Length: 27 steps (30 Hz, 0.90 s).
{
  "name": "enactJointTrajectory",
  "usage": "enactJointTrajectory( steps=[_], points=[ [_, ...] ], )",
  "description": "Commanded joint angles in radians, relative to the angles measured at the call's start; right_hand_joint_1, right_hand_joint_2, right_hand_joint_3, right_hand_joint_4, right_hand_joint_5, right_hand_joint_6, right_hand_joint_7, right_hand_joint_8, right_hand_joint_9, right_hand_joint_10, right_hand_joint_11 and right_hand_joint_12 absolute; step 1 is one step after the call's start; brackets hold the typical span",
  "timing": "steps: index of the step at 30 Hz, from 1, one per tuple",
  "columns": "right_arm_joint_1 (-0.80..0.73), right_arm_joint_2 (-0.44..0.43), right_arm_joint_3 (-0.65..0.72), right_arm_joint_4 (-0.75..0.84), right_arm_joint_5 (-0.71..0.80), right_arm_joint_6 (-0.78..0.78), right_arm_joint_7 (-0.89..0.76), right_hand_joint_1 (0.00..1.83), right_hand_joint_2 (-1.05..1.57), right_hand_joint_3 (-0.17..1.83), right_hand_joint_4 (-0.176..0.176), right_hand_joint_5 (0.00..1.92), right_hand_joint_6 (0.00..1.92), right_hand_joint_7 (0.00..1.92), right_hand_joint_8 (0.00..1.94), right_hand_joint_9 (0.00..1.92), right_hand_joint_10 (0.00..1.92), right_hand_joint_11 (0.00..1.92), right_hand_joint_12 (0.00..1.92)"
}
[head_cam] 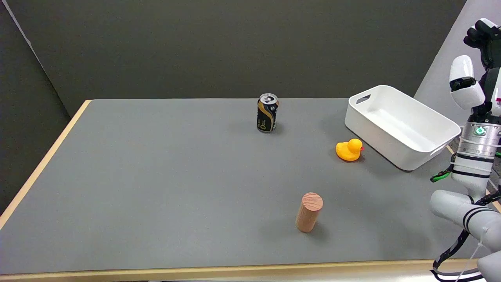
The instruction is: Pick up the black can.
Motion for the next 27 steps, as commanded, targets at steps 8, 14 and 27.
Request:
enactJointTrajectory(
  steps=[8, 14, 27],
  points=[
    [0.043, 0.016, 0.002, -0.047, -0.052, -0.024, -0.001, 0.41, 0.77, 1.01, 0.062, 0.27, 0.58, 0.42, 0.47, 0.36, 0.79, 0.06, 1.06],
    [0.039, 0.025, -0.007, 0.083, -0.121, -0.038, -0.007, 0.41, 0.76, 1.01, 0.063, 0.27, 0.58, 0.42, 0.48, 0.36, 0.79, 0.06, 1.06],
    [0.168, -0.003, -0.183, 0.49, -0.516, -0.564, -0.241, 0.46, 0.71, 1.0, 0.064, 0.25, 0.53, 0.4, 0.47, 0.32, 0.77, 0.05, 1.07]
  ],
)
